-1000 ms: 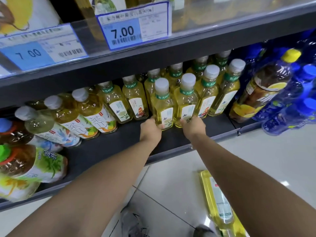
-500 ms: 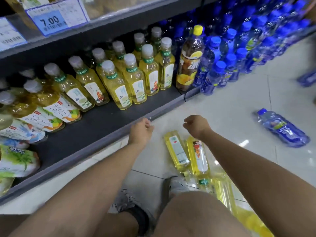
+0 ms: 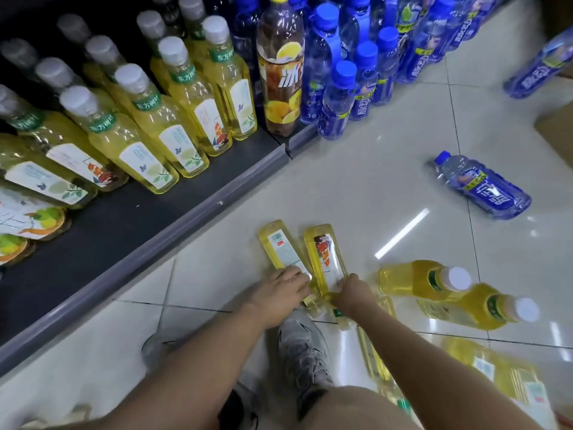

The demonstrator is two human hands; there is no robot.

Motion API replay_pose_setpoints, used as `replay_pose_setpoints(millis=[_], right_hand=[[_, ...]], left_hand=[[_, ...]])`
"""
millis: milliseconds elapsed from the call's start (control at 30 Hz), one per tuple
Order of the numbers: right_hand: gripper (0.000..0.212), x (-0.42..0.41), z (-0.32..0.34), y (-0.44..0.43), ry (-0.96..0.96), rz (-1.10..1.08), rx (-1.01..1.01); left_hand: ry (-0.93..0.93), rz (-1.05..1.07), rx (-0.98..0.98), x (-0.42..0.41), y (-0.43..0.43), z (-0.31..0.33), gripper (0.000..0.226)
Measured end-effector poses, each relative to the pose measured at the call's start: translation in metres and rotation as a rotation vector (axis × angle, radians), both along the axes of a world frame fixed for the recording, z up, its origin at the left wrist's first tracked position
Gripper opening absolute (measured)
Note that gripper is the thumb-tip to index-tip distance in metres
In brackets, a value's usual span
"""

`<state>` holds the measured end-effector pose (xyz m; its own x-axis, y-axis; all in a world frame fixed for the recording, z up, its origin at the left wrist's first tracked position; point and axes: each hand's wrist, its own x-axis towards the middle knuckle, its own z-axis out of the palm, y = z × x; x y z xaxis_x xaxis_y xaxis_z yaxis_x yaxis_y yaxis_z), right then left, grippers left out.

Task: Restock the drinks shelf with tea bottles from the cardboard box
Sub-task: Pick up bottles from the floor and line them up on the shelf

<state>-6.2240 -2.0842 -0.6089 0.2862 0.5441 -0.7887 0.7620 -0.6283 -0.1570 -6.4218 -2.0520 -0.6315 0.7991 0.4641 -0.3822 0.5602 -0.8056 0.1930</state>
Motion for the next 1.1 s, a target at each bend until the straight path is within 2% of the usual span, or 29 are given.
replay_pose_setpoints(millis=[133,233,300,433,600,667,733,800,867,900,967,1100], right_hand=[[0.067,-0.002,-0.022,-0.001,0.089,-0.154,-0.009],[0.068,-0.005,-0.032,-0.003,0.083,-0.171,0.017],[0.066,-0.006,-0.034,-0.004,0.102,-0.207,0.031],[0.079,0.001,-0.025,0.002,0.178,-0.209,0.055],[0.099,0.045,-0.048,0.027,0.329,-0.166,0.122],[0.088,0.052,-0.026,0.043,0.384,-0.155,0.168],[0.072,0.039,0.039,0.057,0.36,-0.13,0.19],[0.045,0.033,0.076,0.066,0.342,-0.165,0.191],[0.022,0.028,0.099,0.075,0.261,-0.168,0.24],[0.014,0.025,0.107,0.08,0.176,-0.115,0.28],[0.013,0.021,0.116,0.086,0.068,-0.035,0.383],[0.012,0.006,0.122,0.09,-0.006,0.086,0.486]], left_hand=[[0.1,-0.014,0.092,0.013,0.006,-0.008,0.064],[0.282,-0.016,0.133,0.028,0.018,0.0,0.068],[0.339,-0.017,0.151,0.034,0.022,0.001,0.072],[0.339,0.035,0.122,0.033,0.031,0.007,0.078],[0.18,0.256,-0.008,0.015,0.04,0.026,0.069],[0.043,0.385,-0.104,0.004,0.043,0.027,0.072],[-0.177,0.543,-0.178,-0.006,0.046,0.031,0.078],[-0.376,0.743,-0.28,-0.014,0.048,0.044,0.08],[-0.487,0.915,-0.347,-0.025,0.047,0.059,0.079],[-0.512,0.968,-0.359,-0.032,0.045,0.066,0.079],[-0.537,1.026,-0.407,-0.044,0.041,0.071,0.082],[-0.466,1.009,-0.422,-0.053,0.033,0.075,0.081]])
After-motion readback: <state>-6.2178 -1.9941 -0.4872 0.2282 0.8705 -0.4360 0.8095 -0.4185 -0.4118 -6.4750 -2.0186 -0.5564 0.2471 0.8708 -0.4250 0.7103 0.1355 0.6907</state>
